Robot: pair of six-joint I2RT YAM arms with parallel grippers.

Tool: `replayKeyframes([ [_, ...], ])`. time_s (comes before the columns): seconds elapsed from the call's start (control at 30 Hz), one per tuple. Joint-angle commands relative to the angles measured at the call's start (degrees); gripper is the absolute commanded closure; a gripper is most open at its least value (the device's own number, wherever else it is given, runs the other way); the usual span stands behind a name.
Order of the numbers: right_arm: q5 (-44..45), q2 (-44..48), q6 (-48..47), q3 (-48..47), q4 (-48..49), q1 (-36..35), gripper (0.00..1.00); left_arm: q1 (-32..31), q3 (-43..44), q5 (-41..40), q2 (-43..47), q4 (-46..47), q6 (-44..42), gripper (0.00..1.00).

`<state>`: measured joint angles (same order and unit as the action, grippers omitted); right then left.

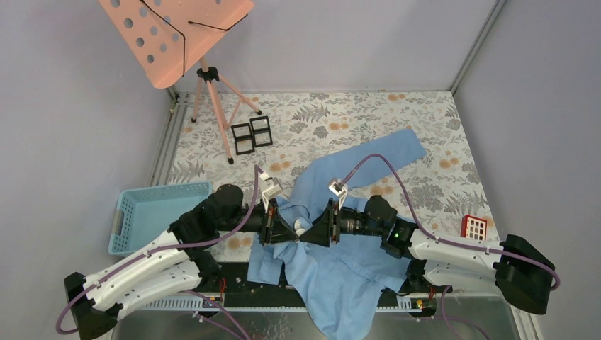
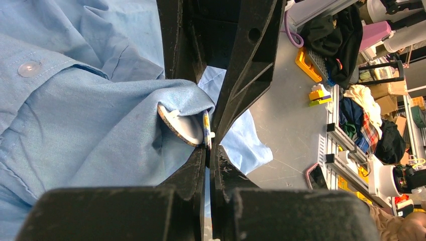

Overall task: Pin the brooch onto the clothing
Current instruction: Pin the brooch to the clothes.

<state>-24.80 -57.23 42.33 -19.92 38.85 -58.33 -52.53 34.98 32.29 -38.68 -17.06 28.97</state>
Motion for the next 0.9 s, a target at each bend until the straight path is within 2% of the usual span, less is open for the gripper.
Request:
replayKeyframes([
  [0.0, 6.95, 1.07, -0.93, 1.15, -0.07, 2.23, 0.55, -0.58, 0.48, 5.24, 1.75, 3.74, 1.17, 1.0],
  [0.13, 6.32, 2.29, -1.3, 1.1, -0.92, 2.33, 0.52, -0.56, 0.47, 1.19, 1.94, 2.14, 1.04, 1.0],
  [0.27, 5.92, 5.6, -2.33, -0.22, -5.4, 2.34, 0.35, -0.54, 0.6, -5.34, 0.85, -1.96, 1.17, 1.0],
  [0.37, 7.97, 10.1, -4.28, -1.66, -11.37, 2.34, 0.22, -0.63, 0.43, -7.17, 0.62, -2.6, 2.19, 1.0],
  [0.4, 9.11, 11.84, -5.26, -2.54, -14.43, 2.34, 0.18, -0.56, 0.58, -7.84, 0.72, -3.07, 2.52, 0.93],
  [0.47, 13.34, 15.3, -8.01, -5.3, -25.73, 2.34, 0.14, -0.55, 1.65, -10.21, 0.91, -5.11, 2.91, 0.55],
  [0.57, 23.06, 19.23, -13.4, -12.69, -43.22, 2.34, 0.08, -0.51, 5.16, -14.57, 0.53, -11.27, 2.79, 0.11],
  [0.6, 26.63, 19.96, -14.87, -15.24, -48.41, 2.34, 0.06, -0.47, 6.81, -16.28, 0.15, -13.58, 2.65, 0.03],
  [0.7, 35.92, 20.71, -18.16, -22.27, -61.53, 2.34, 0.04, -0.34, 12.23, -20.48, -1.98, -19.75, 2.11, 0.01],
  [0.87, 47.04, 20.28, -18.33, -30.25, -74.97, 2.34, 0.0, 0.63, 19.74, -29.97, -6.91, -28.04, 3.06, 0.01],
])
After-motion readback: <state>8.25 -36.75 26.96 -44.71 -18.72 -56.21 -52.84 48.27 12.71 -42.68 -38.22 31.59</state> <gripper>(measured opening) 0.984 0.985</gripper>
